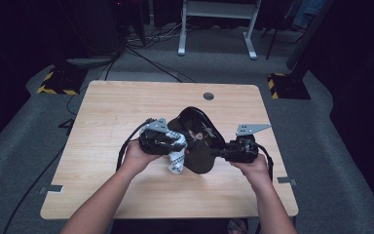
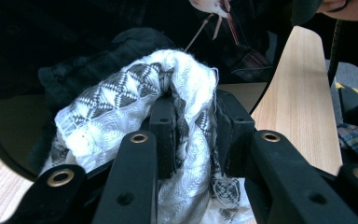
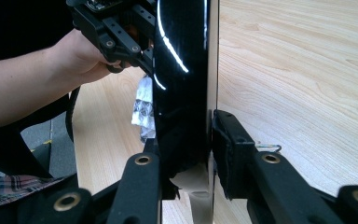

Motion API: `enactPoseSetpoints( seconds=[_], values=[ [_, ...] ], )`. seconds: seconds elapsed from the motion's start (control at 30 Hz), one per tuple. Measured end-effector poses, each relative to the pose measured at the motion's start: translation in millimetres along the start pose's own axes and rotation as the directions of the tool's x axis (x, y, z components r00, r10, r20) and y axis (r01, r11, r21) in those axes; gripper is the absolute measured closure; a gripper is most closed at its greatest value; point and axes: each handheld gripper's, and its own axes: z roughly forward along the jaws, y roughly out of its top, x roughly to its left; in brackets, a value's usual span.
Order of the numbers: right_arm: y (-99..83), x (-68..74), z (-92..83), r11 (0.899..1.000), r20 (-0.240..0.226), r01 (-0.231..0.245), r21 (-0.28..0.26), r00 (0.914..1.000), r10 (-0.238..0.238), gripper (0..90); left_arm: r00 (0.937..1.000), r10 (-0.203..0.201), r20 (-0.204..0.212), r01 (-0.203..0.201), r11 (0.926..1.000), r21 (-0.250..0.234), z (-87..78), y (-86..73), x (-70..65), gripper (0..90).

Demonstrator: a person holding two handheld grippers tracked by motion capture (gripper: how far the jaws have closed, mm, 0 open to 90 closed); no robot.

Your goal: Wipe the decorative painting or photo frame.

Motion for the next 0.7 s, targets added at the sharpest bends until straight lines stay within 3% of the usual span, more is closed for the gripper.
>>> enactPoseSetpoints(
  seconds=[0.17,0.3,0.43,0.57,0.7],
  values=[
    [-0.6,-1.0,-0.6,1.000,-0.002,-0.008,-0.004,1.0000,0.008,72.8,0.9987,-0.025,0.043,0.024,0.9993,0.030,18.7,-19.2,-0.5,72.1],
    [-0.6,-1.7,-1.1,1.000,-0.001,-0.009,-0.004,1.0000,0.009,72.9,0.9978,-0.037,0.055,0.034,0.9977,0.058,31.2,-27.2,-4.1,72.0],
    [-0.6,-2.1,-1.4,1.000,0.002,-0.012,-0.006,0.9999,0.012,73.1,0.9990,-0.009,0.043,0.006,0.9974,0.072,28.2,-18.2,-7.6,71.8],
    [-0.1,-1.2,-1.1,1.000,0.005,-0.008,-0.003,1.0000,0.008,73.0,0.9990,0.026,0.036,-0.027,0.9992,0.031,14.9,0.8,-8.9,71.9],
    [-0.2,-1.5,-1.2,1.000,0.003,-0.009,-0.002,1.0000,0.009,73.0,0.9988,0.032,0.037,-0.033,0.9992,0.023,14.1,3.2,-9.5,71.9]
  ],
)
